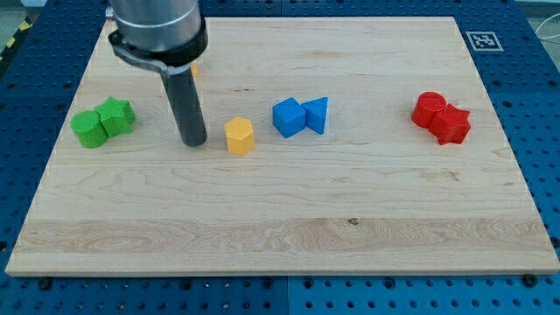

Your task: Move yellow hexagon to the bottom right

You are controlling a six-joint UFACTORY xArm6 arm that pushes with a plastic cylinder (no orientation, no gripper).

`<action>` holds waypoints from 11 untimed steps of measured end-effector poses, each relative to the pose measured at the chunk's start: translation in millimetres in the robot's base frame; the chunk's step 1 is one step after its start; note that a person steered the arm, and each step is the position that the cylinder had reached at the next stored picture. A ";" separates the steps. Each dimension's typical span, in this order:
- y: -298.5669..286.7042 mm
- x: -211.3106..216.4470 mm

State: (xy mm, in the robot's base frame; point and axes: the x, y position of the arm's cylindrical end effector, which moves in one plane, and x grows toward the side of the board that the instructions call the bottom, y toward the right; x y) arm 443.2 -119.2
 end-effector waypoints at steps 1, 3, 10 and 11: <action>1.3 -23.2; 29.1 -34.4; 140.8 113.4; 160.8 116.4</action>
State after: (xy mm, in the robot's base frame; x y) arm 559.6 41.6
